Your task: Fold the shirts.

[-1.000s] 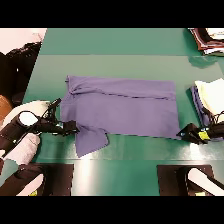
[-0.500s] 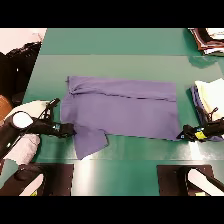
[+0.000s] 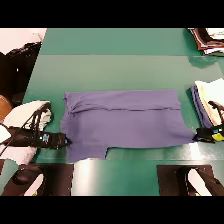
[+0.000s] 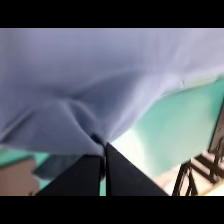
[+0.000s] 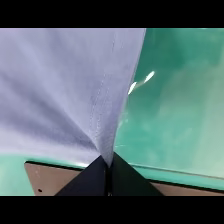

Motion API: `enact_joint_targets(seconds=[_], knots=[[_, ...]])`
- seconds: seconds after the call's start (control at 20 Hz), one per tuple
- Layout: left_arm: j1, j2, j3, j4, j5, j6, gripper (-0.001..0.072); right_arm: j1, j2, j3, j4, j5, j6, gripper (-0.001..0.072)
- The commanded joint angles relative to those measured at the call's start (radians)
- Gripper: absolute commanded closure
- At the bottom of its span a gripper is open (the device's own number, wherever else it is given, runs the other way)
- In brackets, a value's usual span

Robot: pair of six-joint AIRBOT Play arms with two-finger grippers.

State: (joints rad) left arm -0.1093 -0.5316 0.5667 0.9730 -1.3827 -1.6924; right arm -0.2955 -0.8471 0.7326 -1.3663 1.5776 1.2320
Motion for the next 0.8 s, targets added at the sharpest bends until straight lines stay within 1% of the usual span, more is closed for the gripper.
enact_joint_targets(seconds=[0.0,0.15,0.2,0.3,0.45,0.6,0.75], knots=[[0.000,-0.114,0.092,0.040,0.138,0.051,0.0684,0.074,-0.061,0.136,0.021,-0.033,0.027,0.0696],[0.000,-0.356,0.213,0.062,0.285,0.133,0.0683,0.153,-0.235,0.297,0.021,-0.117,0.073,0.0696],[0.000,-0.436,0.260,0.067,0.328,0.146,0.0683,0.167,-0.296,0.349,0.021,-0.131,0.084,0.0696],[0.000,-0.594,0.364,0.087,0.382,0.156,0.0682,0.187,-0.425,0.454,0.023,-0.137,0.088,0.0696],[0.000,-0.786,0.520,0.105,0.422,0.156,0.0682,0.187,-0.586,0.583,0.068,-0.139,0.088,0.0696],[0.000,-0.881,0.611,0.108,0.463,0.156,0.0682,0.185,-0.715,0.700,0.130,-0.138,0.088,0.0695],[0.000,-0.897,0.633,0.109,0.536,0.156,0.0681,0.185,-0.819,0.809,0.201,-0.139,0.088,0.0694]])
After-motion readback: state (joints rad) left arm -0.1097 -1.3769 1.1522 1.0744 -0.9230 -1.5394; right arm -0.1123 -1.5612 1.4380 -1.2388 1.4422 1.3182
